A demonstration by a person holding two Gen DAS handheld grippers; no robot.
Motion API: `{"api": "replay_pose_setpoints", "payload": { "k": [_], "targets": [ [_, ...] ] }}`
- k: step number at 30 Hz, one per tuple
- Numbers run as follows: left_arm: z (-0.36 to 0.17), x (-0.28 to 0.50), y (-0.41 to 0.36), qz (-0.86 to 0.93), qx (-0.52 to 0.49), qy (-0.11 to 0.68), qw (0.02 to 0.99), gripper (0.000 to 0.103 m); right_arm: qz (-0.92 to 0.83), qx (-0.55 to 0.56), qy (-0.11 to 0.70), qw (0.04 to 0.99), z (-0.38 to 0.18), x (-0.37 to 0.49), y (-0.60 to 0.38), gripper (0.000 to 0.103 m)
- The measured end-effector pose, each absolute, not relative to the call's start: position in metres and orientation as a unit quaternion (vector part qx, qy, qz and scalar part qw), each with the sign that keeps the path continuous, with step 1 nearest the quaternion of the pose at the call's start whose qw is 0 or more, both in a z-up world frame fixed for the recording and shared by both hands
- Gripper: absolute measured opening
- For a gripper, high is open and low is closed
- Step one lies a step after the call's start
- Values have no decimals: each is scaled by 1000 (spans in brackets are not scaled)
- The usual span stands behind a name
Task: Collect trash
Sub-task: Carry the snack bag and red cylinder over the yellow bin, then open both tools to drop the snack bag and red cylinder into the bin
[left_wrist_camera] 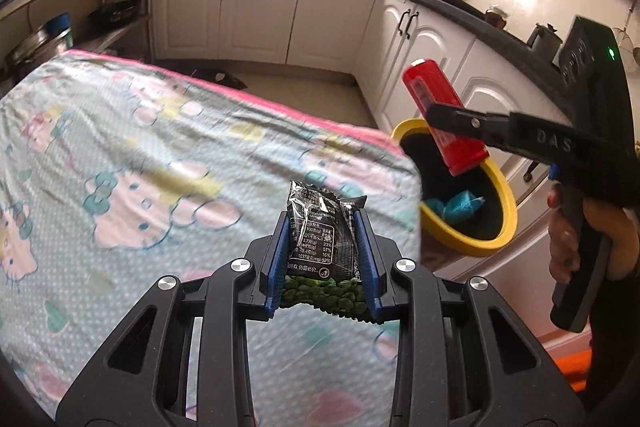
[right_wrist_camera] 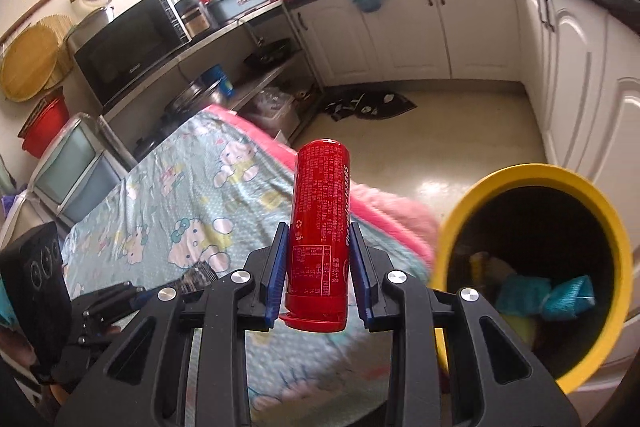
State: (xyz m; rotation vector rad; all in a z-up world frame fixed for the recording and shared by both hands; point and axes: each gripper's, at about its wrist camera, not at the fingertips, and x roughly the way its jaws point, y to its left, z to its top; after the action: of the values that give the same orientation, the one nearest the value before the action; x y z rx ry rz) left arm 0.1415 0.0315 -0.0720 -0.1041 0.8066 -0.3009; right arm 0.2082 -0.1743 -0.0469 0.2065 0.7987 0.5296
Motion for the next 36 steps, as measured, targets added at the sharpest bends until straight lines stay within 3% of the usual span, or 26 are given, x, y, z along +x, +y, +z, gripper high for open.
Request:
{"api": "replay_pose_setpoints", "payload": {
  "k": [22,36],
  "targets": [
    [-34,172,-39,-206,-36,346,915,25,168,117,338,918,-22,179,-261,28],
    [-42,198,-90,-240,-45,350,905,25,127,138,344,920,-36,182,-302,28]
  ]
}}
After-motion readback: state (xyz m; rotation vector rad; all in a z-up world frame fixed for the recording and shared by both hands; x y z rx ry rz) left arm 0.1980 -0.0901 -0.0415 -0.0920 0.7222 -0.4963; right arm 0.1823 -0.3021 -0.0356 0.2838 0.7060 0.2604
